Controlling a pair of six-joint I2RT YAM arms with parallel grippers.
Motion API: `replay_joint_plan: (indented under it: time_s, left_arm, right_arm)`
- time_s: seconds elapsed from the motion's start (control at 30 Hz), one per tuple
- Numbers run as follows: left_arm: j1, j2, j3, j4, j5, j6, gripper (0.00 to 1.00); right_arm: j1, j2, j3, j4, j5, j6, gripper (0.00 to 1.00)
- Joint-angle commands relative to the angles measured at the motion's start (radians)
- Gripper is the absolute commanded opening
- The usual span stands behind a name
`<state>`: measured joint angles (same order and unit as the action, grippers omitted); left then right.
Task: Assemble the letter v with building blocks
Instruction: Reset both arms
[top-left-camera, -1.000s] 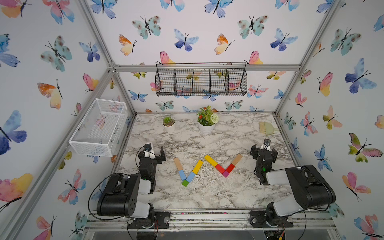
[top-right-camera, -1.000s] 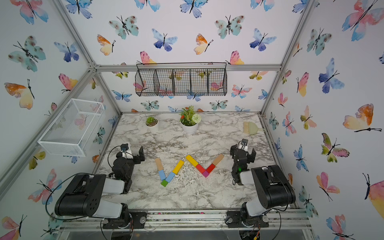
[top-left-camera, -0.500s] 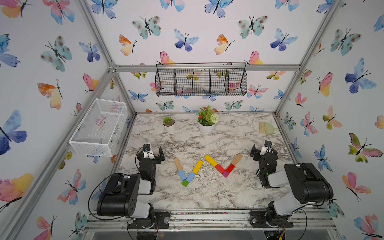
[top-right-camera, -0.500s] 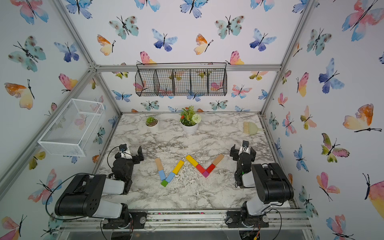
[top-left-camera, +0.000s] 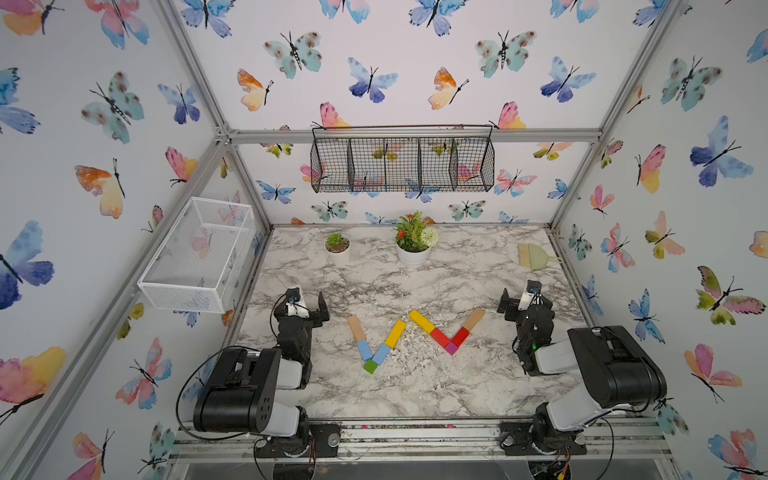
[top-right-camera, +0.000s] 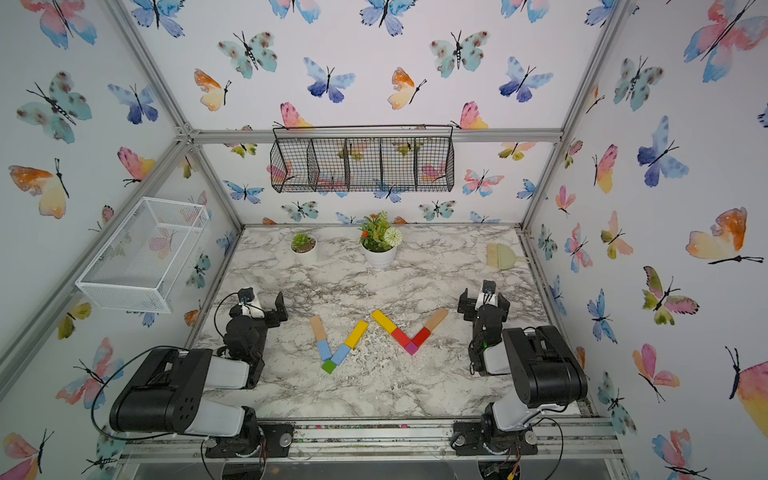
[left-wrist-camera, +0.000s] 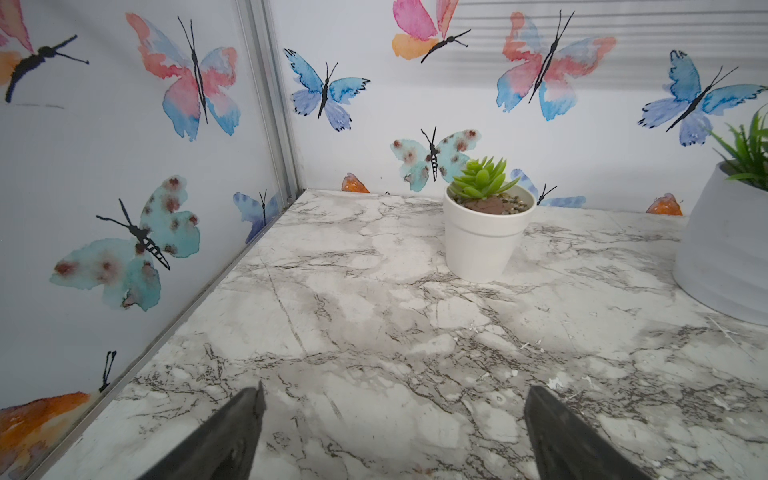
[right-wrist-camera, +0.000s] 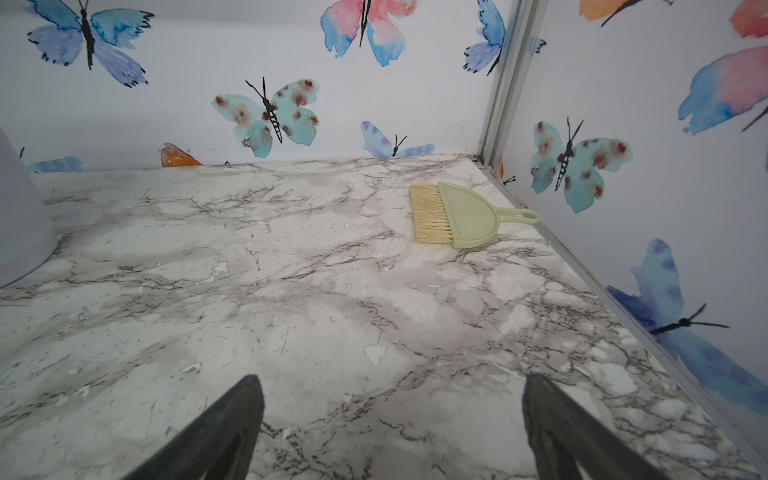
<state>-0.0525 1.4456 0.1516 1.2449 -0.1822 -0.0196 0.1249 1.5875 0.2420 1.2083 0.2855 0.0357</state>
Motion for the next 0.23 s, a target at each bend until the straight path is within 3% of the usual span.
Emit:
replay_joint_plan:
  time_s: [0.0, 0.2]
  left_arm:
    - [-0.002, 0.008, -0.002, 0.024, -0.016, -0.005, 0.98]
    - [-0.003, 0.007, -0.001, 0.024, -0.015, -0.006, 0.98]
  right_arm:
    - [-0.004, -0.006, 0.010, 0.000, -0.017, 0.001, 0.98]
    - [-0.005, -0.005, 0.014, -0.007, -0.023, 0.001, 0.98]
